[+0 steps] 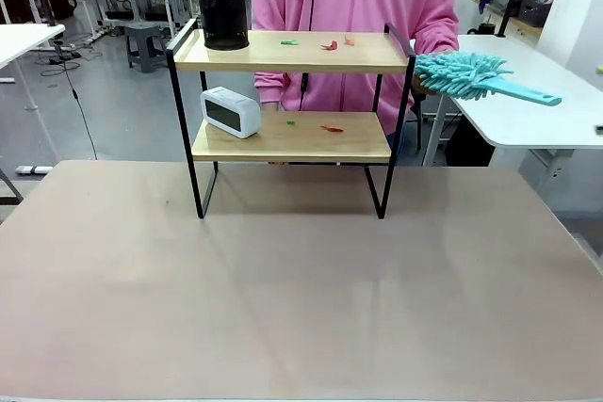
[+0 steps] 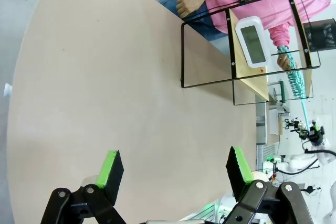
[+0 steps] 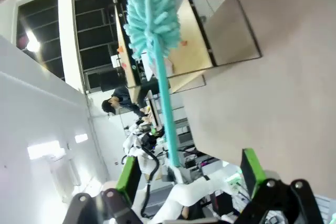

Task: Clean the shelf.
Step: Pick up the Duster from the human.

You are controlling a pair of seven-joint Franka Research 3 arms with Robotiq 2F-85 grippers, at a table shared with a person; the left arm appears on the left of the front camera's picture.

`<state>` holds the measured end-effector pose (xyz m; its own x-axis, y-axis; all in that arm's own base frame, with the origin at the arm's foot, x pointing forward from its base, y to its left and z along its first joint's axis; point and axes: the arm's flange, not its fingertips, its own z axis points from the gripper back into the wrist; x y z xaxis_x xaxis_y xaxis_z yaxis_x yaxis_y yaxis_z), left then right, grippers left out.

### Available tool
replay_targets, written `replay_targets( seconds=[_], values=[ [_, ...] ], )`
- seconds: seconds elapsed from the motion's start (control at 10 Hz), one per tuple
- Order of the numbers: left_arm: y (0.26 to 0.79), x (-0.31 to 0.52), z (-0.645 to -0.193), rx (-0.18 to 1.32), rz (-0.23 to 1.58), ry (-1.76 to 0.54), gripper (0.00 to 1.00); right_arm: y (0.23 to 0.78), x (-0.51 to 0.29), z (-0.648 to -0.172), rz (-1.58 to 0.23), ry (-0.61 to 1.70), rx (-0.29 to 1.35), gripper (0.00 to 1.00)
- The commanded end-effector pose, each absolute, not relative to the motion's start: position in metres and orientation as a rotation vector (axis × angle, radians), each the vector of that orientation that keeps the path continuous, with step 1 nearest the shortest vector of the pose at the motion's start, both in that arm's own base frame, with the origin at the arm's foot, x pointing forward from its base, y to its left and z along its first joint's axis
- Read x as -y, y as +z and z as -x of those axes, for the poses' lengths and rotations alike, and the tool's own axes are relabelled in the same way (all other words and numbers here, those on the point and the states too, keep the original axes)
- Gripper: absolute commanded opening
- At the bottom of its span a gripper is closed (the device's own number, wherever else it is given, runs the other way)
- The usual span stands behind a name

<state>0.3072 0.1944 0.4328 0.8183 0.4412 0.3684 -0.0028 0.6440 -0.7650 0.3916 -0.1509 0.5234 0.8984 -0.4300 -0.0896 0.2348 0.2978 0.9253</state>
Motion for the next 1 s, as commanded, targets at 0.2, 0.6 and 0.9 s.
replay_targets(
  seconds=[0.2, 0.6, 0.9],
  values=[
    [0.431, -0.194, -0.306, 0.585, 0.848, 0.246, 1.00, 0.494, 0.089, -0.466, -1.219, -0.485, 0.002, 1.00],
    [0.431, -0.194, -0.306, 0.585, 0.848, 0.246, 1.00, 0.490, 0.080, -0.480, -1.290, -0.505, 0.010, 1.00],
    [0.431, -0.194, -0.306, 0.585, 0.848, 0.246, 1.00, 0.494, 0.077, -0.478, -1.298, -0.456, 0.034, 1.00]
  ],
)
